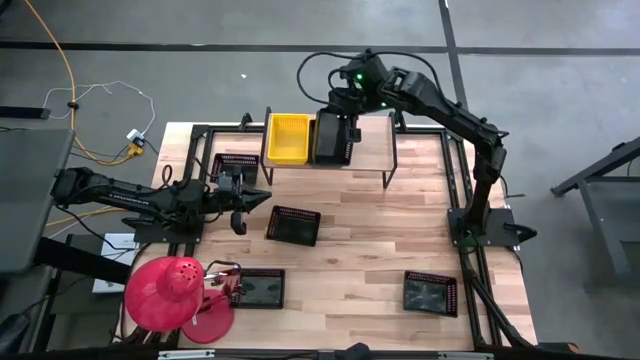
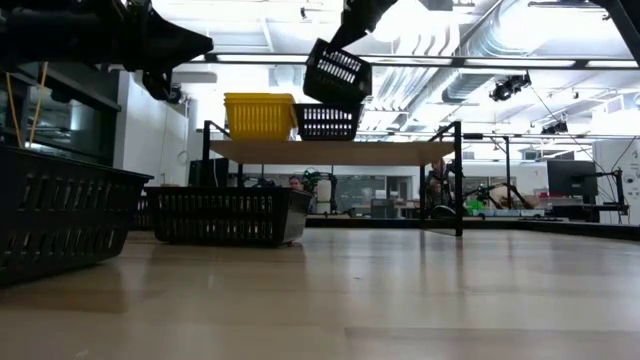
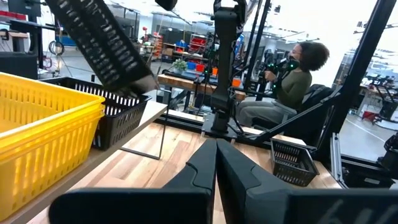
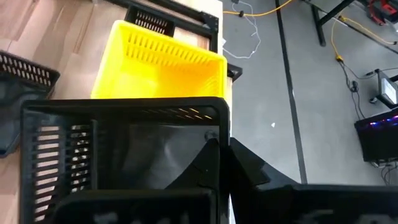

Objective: Stack baskets on shelf by color
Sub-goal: Stack the black bin on the black bin on the shelf

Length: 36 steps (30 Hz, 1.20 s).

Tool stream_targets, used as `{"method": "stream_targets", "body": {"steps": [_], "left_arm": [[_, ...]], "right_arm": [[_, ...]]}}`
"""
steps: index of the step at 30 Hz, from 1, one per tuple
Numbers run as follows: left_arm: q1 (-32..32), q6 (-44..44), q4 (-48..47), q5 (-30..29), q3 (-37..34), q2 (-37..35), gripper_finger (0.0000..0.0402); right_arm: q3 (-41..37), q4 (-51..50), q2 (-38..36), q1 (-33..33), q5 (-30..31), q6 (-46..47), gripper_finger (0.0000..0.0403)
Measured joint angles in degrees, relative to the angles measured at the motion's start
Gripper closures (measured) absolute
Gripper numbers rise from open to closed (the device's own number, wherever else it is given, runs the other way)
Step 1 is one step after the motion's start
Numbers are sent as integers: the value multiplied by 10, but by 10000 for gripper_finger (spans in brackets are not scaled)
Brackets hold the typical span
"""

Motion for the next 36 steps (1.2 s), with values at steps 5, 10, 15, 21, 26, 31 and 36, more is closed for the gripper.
{"method": "stream_targets", "body": {"steps": [5, 10, 15, 21, 26, 31, 36], "left_arm": [[0, 0, 0, 0, 0, 0, 402], [0, -4, 0, 0, 0, 0, 402], [0, -4, 0, 0, 0, 0, 402], [0, -4, 0, 0, 0, 0, 402], [0, -5, 0, 0, 0, 0, 402], [0, -5, 0, 0, 0, 0, 401], [0, -7, 0, 0, 0, 0, 402]], "right_arm": [[0, 1, 0, 0, 0, 7, 403], [0, -1, 0, 0, 1, 27, 402], [0, -11, 0, 0, 1, 29, 402], [0, -17, 0, 0, 1, 31, 402], [0, -18, 0, 0, 6, 44, 402], [0, -18, 0, 0, 5, 44, 402], [0, -18, 0, 0, 1, 44, 393]]}}
